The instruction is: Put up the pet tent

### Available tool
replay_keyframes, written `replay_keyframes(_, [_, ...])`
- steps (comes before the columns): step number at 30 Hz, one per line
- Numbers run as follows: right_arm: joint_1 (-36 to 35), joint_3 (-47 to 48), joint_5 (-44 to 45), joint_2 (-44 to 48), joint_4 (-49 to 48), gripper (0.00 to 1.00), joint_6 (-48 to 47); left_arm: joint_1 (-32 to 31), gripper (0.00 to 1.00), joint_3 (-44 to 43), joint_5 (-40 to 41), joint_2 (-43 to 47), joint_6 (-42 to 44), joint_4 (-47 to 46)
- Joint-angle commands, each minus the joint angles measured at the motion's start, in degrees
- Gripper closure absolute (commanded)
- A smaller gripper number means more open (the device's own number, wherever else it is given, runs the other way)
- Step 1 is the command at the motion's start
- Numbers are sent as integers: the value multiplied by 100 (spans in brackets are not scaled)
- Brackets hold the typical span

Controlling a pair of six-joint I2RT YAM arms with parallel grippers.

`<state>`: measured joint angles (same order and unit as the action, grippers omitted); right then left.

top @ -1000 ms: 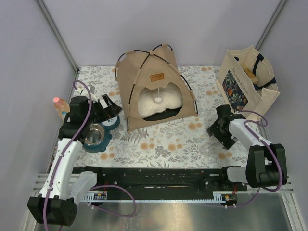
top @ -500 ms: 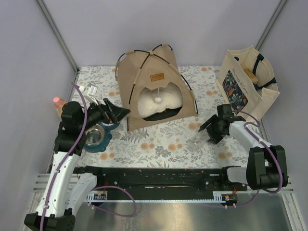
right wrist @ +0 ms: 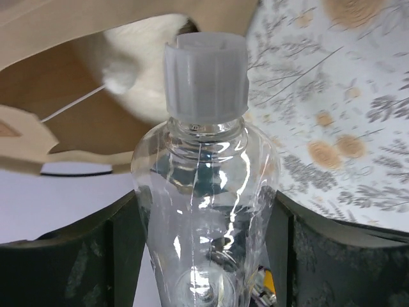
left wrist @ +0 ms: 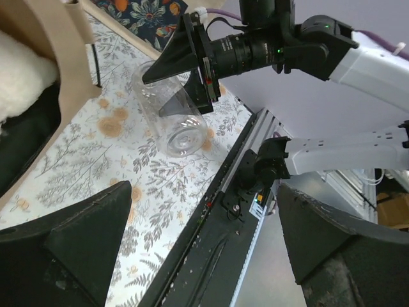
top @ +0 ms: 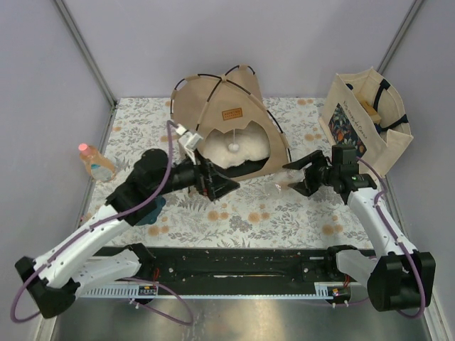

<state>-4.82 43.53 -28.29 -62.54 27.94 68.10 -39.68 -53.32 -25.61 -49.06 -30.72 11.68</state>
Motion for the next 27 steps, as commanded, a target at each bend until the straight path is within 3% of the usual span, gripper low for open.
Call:
replay_keyframes(1, [16, 323, -624, 304, -403, 29, 1133, -1057, 1, -547, 1470, -691, 706, -753])
replay_keyframes(5, [16, 236, -958, 330, -964, 29, 2056, -1691, 1, -908, 1997, -1622, 1111, -1325])
replay_keyframes(10, [16, 235, -1064, 436, -1335, 29, 2620, -1938, 1, -1110, 2270, -2282, 1243, -2082])
replay_keyframes(17, [16, 253, -1196, 471, -1590, 29, 2876, -2237, 1, -1418, 3271, -2845, 1306, -1933])
replay_keyframes(27, [16, 165, -1222, 577, -1599, 29, 2894, -2334, 1, -1875, 3843, -3338, 1209, -1476])
